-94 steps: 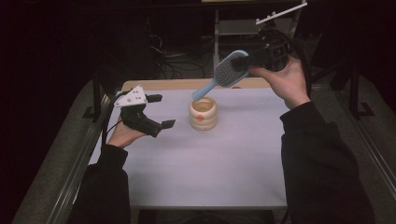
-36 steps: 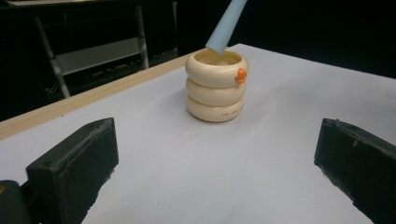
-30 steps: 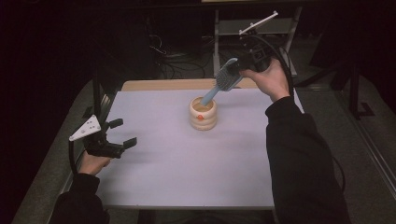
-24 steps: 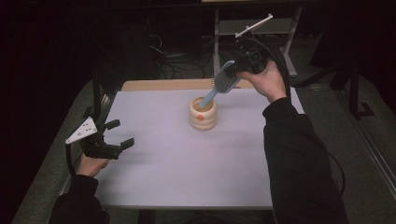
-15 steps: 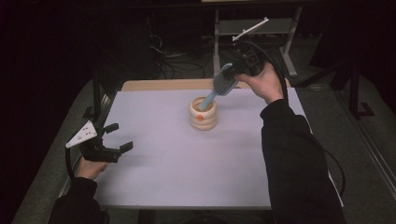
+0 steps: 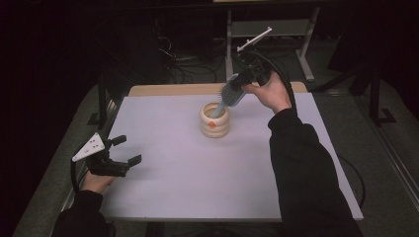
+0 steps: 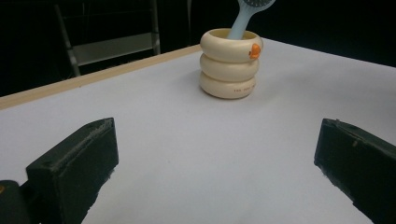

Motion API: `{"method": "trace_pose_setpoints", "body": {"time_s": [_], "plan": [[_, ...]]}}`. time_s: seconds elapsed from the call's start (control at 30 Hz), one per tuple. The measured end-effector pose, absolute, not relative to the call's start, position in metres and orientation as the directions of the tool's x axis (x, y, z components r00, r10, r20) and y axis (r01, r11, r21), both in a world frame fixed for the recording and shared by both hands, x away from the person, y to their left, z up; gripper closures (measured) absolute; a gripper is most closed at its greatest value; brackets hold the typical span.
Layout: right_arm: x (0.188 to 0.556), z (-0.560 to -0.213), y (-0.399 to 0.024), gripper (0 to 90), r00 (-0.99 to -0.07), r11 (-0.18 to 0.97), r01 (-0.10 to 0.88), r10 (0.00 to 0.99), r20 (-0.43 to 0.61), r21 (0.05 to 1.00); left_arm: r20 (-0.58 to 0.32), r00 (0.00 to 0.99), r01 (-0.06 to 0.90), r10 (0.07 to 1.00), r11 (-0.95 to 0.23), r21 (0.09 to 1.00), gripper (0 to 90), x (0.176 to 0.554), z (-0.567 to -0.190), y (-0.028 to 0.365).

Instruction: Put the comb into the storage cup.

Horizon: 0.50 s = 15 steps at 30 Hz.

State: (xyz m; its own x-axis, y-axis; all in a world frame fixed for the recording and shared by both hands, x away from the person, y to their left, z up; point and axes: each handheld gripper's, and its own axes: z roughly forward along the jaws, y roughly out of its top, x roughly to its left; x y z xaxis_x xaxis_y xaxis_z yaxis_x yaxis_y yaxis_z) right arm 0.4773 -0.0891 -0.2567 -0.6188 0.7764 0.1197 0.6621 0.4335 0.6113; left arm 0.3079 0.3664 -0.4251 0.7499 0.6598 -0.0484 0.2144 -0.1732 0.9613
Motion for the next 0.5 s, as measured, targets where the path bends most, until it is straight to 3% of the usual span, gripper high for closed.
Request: {"method": "trace_pose_setpoints", "body": {"time_s": [0.5], "plan": [[0.482, -0.273, -0.082, 57.5, -0.62, 0.406, 0.656, 0.77, 0.149, 0.636, -0.051, 0.748, 0.212, 0.662, -0.166, 0.963, 0.0, 0.305, -0.426, 0.368]]}}
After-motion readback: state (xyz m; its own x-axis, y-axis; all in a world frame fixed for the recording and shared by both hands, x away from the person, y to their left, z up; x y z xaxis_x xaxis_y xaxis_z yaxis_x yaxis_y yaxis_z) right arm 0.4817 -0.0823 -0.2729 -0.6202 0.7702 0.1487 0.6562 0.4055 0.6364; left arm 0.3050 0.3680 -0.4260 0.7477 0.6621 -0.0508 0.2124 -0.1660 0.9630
